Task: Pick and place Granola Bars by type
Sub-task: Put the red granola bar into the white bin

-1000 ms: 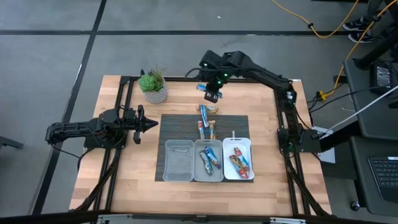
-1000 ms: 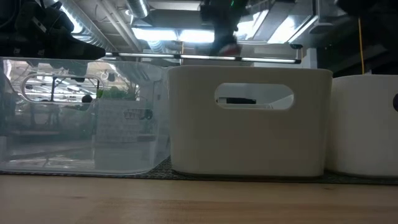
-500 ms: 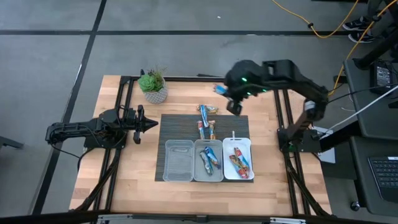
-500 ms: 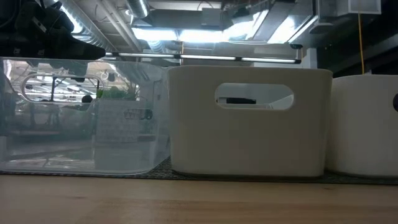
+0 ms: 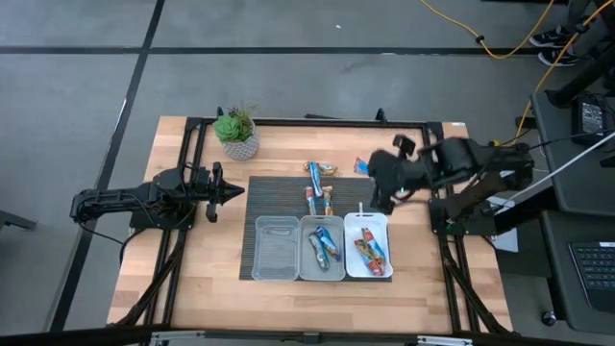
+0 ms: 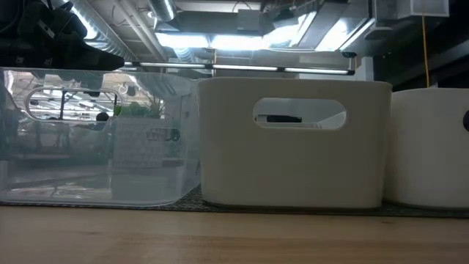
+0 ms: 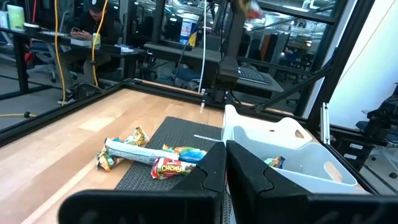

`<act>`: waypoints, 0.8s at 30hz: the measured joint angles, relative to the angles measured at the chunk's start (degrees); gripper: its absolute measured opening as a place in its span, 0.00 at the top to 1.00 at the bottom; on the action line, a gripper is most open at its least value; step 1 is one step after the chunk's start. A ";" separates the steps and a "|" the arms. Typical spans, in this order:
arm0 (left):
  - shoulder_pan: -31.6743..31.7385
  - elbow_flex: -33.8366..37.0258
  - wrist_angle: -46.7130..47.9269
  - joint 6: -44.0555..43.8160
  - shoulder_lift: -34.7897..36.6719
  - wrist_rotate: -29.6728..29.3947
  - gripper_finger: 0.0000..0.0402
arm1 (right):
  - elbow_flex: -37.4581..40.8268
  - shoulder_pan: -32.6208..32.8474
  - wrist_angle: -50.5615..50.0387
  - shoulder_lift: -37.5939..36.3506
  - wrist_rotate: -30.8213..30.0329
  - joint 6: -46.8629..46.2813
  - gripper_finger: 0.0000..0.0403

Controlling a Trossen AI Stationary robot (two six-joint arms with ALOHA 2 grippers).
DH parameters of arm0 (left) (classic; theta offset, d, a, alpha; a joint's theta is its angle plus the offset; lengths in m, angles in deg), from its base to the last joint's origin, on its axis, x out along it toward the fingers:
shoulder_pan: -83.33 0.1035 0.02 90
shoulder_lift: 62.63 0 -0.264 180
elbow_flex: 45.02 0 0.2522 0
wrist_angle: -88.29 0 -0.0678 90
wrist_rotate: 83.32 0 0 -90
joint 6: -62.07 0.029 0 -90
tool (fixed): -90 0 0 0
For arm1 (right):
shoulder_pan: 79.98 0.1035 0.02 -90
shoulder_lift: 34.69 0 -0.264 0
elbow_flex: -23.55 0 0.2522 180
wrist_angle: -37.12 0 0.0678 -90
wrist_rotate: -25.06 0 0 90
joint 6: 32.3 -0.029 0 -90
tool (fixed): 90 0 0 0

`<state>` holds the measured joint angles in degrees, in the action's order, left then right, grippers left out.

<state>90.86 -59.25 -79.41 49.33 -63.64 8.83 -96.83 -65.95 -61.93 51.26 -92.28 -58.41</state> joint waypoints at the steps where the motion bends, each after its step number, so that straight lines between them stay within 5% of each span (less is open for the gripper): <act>1: 0.00 -0.02 -0.02 -0.02 -0.01 0.00 0.98 | 3.26 0.58 1.43 -1.34 0.01 -1.04 0.96; 12: 0.02 0.00 -0.01 -0.01 -0.01 0.00 0.98 | 33.20 3.56 21.63 -14.12 9.33 -18.81 0.95; 24: 0.02 -0.01 0.00 -0.01 -0.01 0.00 0.98 | 41.27 6.66 29.43 -12.41 11.42 -43.93 0.92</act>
<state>90.88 -59.26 -79.41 49.32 -63.65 8.83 -55.56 -59.29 -32.50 38.85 -80.86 -102.34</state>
